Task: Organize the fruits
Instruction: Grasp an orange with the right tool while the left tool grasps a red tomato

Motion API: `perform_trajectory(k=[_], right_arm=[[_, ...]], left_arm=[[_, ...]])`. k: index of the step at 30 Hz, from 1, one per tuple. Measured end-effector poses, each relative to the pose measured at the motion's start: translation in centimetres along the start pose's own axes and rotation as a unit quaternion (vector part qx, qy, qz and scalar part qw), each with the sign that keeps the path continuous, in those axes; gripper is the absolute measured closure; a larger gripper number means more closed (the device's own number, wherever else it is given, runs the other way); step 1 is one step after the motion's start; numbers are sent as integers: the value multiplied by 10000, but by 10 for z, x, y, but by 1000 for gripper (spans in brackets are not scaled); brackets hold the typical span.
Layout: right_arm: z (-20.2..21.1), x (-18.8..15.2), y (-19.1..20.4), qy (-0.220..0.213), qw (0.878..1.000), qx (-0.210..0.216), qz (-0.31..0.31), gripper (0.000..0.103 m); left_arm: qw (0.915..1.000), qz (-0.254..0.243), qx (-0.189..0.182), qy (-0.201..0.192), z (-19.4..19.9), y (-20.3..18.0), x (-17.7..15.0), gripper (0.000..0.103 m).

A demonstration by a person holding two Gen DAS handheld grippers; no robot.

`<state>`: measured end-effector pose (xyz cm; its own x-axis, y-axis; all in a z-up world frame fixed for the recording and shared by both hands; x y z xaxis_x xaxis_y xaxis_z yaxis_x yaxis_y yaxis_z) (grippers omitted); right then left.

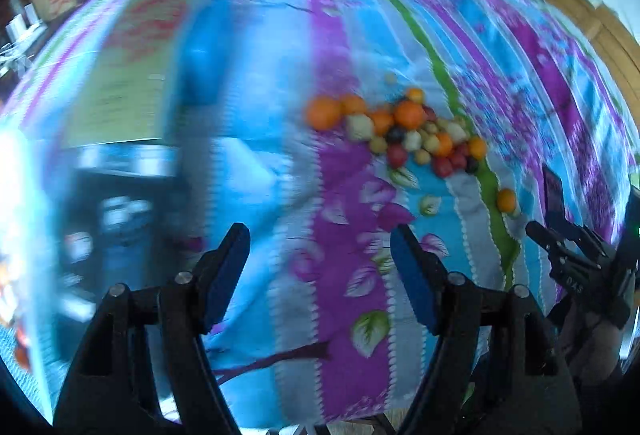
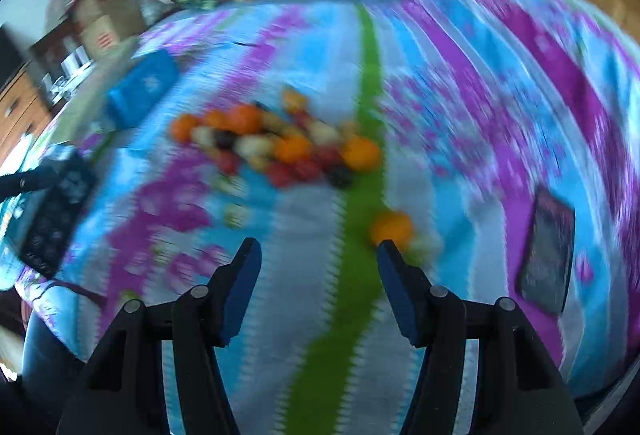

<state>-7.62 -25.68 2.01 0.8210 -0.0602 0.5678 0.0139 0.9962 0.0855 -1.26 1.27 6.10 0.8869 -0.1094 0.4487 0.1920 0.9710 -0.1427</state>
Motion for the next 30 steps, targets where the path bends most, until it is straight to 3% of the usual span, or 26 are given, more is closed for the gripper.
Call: perform_trajectory(k=[4, 8, 10, 15, 20, 26, 28, 30], right_arm=[[-7, -16, -19, -45, 9996, 144, -225, 40], [-12, -19, -10, -152, 9991, 404, -4, 40], [-18, -20, -7, -142, 9989, 453, 24, 40], [-30, -24, -14, -59, 9988, 467, -92, 40], [-31, -26, -24, -98, 9986, 502, -158, 40], [-36, -29, -28, -79, 9984, 522, -192, 41], [-36, -28, -31, -96, 9984, 512, -236, 44], [-36, -27, -34, -129, 9983, 496, -279, 44]], left_arm=[[9983, -335, -465, 105, -41, -31, 4, 33], [9938, -415, -1010, 189, -76, -61, 15, 58], [9925, -439, -1132, 144, -91, -72, 22, 59], [9953, -74, -932, 273, -128, -71, 28, 59], [9966, 156, -808, -34, -136, -65, 29, 59], [9969, -72, -760, -165, -147, -77, 36, 60], [9974, -79, -689, -220, -147, -76, 38, 73], [9974, -18, -678, -239, -146, -72, 38, 77]])
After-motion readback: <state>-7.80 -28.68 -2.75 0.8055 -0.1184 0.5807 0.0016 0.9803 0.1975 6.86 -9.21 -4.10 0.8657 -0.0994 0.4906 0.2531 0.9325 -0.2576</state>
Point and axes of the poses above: each gripper's, at about its wrist camera, not at the fingertips, and z roughly against the way its jaws point, y to its left, x to its top, the point moved 6 cm from there along -z, roughly the way its jaws point, and after that the axes turned 1 degree about x, right-handed, at the moved point
